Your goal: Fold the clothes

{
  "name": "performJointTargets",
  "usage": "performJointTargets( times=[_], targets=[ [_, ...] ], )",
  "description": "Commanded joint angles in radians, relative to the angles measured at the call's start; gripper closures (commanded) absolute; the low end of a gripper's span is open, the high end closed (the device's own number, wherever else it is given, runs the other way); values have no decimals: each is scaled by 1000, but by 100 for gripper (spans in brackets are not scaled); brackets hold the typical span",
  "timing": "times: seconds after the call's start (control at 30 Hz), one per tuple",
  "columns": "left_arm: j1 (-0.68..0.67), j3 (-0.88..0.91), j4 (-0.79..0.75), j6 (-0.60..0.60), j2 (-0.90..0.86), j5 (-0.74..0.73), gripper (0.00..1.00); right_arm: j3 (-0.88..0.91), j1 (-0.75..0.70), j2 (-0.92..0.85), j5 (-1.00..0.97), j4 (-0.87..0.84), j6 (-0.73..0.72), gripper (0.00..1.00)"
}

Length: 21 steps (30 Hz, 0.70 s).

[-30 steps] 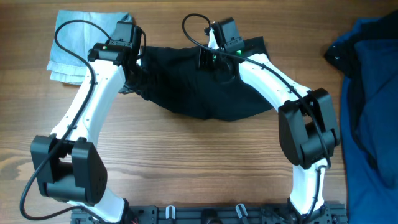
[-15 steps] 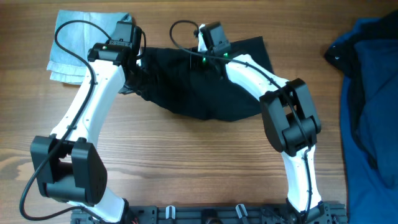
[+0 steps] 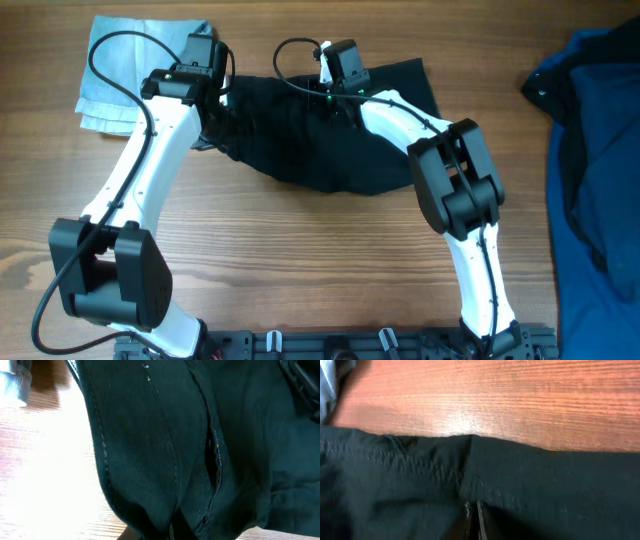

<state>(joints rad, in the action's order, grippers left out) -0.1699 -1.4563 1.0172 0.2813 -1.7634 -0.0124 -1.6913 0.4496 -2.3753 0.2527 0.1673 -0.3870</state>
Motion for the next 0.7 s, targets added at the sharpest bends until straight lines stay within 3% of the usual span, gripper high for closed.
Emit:
performJointTargets(
  times=[0.0,0.17,0.23,0.5,0.67],
  targets=[
    [4,-26,-15,-70,30,6,96,-9,-64,222,-37,159,100,92],
    [3,-130,5,-167,30,6,96,-8,-213,404,-253,717,100,96],
    [4,-184,33,-200,30,10,96,38,-274,398,-268,821,100,95],
    [3,-257,49,-331,30,18,96,426,-334,398,-51,639,148,96],
    [-78,-258,37,-409,30,22,96,580,-334,398,-47,544,121,96]
  ],
)
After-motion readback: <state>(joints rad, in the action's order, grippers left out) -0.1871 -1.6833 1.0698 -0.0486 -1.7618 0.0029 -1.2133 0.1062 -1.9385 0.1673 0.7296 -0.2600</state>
